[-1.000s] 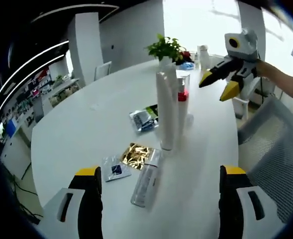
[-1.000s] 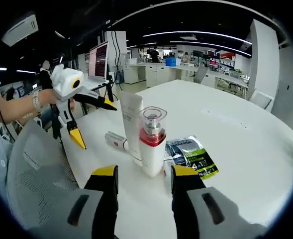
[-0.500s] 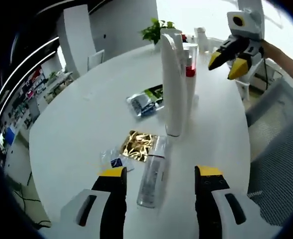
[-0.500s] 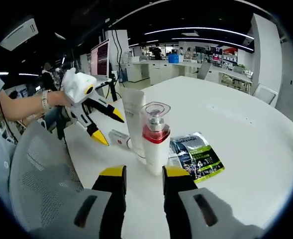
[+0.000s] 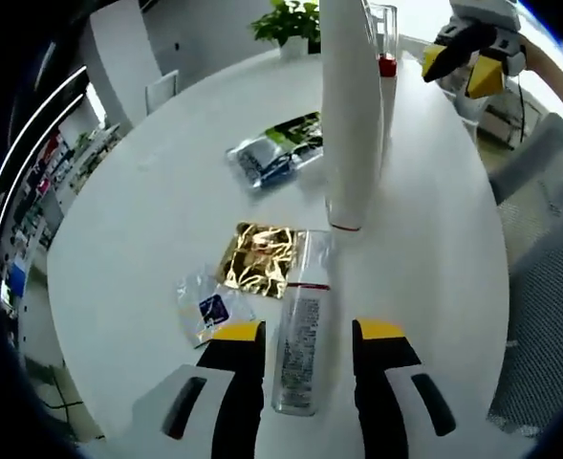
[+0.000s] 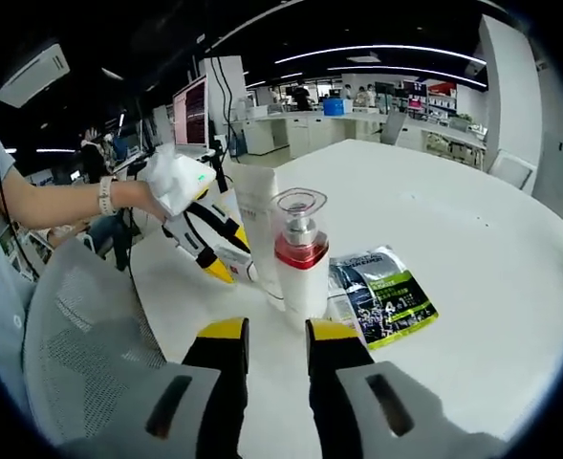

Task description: Arrange the skincare products in the storage area until every visible bottle or jar stands upright without overlapping.

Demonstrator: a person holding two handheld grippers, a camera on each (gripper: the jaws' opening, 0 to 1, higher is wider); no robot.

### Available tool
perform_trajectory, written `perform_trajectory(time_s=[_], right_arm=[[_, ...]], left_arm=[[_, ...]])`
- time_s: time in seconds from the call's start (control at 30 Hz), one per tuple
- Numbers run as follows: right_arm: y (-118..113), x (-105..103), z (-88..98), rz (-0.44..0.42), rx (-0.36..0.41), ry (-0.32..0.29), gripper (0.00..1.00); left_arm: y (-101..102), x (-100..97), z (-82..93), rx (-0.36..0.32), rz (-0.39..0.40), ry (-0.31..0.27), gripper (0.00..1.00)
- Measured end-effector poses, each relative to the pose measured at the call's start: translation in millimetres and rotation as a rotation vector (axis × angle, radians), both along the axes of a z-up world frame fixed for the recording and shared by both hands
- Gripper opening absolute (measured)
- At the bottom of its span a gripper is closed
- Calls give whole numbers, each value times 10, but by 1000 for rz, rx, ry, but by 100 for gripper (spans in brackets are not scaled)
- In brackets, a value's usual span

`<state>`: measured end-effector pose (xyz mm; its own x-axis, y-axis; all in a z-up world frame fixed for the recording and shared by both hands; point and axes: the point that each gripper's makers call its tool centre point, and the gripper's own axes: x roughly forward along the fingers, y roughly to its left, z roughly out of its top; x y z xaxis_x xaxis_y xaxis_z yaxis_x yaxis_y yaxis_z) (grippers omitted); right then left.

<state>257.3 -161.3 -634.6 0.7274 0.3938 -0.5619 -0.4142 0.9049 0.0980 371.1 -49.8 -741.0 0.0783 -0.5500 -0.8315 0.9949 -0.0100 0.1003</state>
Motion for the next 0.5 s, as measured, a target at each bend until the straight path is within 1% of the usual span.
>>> perform_trajectory(time_s=[0.1, 0.13, 0.27, 0.3, 0.4, 0.43, 0.5], right_arm=[[1, -6, -5, -3, 7, 3, 23], [3, -11, -8, -5, 12, 7, 22], [-13, -10, -9, -17, 10, 2, 23], [-17, -9, -8, -20, 10, -1, 23], [-20, -16, -6, -28, 15, -6, 24], [-19, -19, -6, -28, 15, -6, 24], [-6, -29, -7, -23, 21, -5, 25]], left_arm=[[2, 17, -45, 21, 2, -1, 30], [-24, 3, -39, 10, -4, 13, 28], [-20, 23, -41, 18, 1, 8, 22], [-25, 14, -47, 18, -1, 10, 19], [-28, 16, -42, 17, -6, 3, 19], [-31, 9, -36, 19, -37, -22, 18], [-28, 9, -35, 22, -27, -23, 18]])
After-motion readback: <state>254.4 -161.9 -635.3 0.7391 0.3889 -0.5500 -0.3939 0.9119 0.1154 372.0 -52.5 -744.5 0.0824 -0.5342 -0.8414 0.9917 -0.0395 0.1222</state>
